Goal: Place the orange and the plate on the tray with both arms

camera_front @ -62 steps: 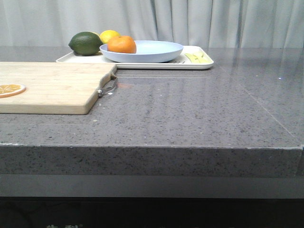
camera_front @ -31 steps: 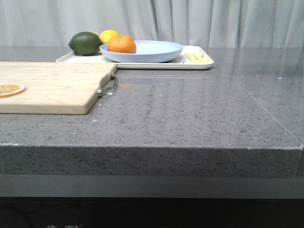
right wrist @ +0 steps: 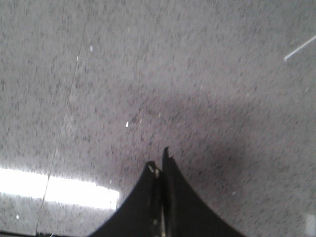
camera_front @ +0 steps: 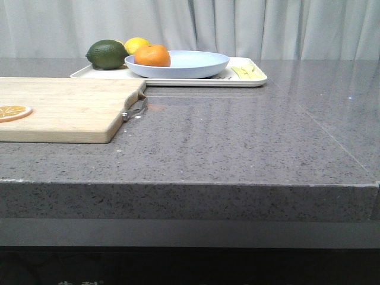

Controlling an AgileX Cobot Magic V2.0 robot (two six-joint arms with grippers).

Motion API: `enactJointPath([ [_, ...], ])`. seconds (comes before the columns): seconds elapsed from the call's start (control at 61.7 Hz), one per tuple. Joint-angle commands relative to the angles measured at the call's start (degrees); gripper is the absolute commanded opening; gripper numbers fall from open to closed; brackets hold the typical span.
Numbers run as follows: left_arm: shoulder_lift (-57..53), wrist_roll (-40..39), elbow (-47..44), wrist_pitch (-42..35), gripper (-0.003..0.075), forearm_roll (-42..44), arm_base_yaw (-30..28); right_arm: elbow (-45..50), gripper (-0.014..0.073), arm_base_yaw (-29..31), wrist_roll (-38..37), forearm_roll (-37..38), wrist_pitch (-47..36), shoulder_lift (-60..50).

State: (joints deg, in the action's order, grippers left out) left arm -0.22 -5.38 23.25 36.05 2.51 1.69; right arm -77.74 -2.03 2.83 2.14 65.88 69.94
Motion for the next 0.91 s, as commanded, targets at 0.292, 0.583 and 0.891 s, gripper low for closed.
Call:
enactJointPath([
  [0.292,-0.4,-0.4,1.4,-4.8,-0.0018,-0.2,0.0,37.6,-0.0060,-0.1,0.6,-4.5,-31.0,-30.3],
  [0.583,-0.4,-0.4,1.4,-4.8,-0.0018,-0.2,0.0,55.2,-0.0060,-0.1,0.6,-5.1,-44.5,-51.6],
  [0.891,-0.4,-0.4,1.4,-4.8,-0.0018,-0.2,0.0,56.3,-0.0060,-0.1,0.6,-5.1,-46.1,-57.1],
])
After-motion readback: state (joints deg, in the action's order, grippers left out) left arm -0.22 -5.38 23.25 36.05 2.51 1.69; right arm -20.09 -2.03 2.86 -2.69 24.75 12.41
